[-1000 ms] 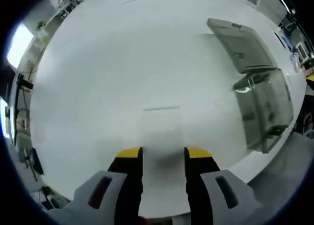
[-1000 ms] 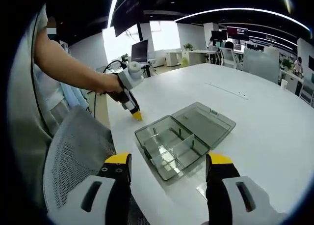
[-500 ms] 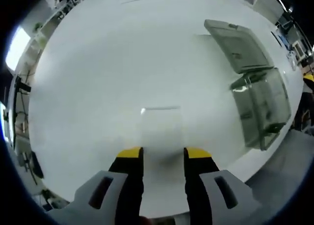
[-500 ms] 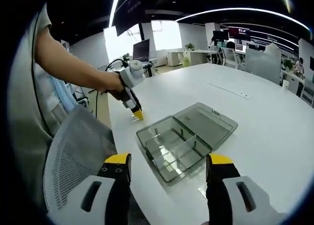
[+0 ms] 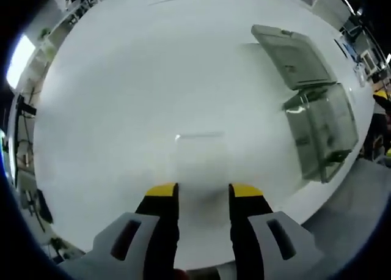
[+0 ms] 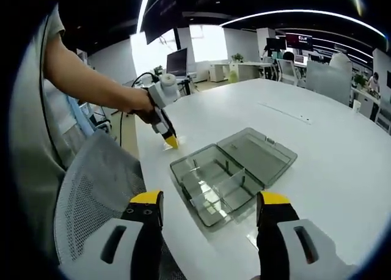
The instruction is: Insert the divider into the dual guide fixture by aligning both edges with the guide slots and pushing it downward to the bottom, including one-sided entry, uneven engagement, binding, and posture correction.
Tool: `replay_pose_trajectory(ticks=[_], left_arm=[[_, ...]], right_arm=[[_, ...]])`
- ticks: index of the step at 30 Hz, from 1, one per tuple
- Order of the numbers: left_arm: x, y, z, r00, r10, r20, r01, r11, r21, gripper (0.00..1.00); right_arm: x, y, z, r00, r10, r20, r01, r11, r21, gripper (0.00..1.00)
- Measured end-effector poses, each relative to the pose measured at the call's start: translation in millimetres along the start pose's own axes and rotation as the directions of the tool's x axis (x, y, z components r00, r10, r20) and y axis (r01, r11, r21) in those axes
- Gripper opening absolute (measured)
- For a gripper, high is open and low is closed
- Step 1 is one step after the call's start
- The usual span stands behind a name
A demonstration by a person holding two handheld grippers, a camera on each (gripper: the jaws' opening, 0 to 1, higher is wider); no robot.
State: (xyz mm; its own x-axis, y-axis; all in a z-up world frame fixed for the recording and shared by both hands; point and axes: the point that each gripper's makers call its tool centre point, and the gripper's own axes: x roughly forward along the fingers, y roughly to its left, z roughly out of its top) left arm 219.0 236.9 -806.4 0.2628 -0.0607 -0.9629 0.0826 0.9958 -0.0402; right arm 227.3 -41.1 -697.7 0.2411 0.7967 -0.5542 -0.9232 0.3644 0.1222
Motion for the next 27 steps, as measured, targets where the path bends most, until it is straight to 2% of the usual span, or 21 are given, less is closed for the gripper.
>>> replay_pose_trajectory(ticks=[19, 27], left_arm=[[-17.2, -13.6, 7.8, 0.994, -0.095, 0.058, 0.095, 0.995, 0.004, 0.29], [-27.2, -25.9, 11.5, 0.98, -0.171, 0.098, 0.171, 0.985, 0.006, 0.29]], right_arm=[[3.0, 1.1, 3.7, 1.0, 0.019, 0.0, -0.019, 1.0, -0.008, 0.59], [3.0, 2.2, 4.4, 1.0, 0.03, 0.001, -0.03, 1.0, -0.008, 0.59]])
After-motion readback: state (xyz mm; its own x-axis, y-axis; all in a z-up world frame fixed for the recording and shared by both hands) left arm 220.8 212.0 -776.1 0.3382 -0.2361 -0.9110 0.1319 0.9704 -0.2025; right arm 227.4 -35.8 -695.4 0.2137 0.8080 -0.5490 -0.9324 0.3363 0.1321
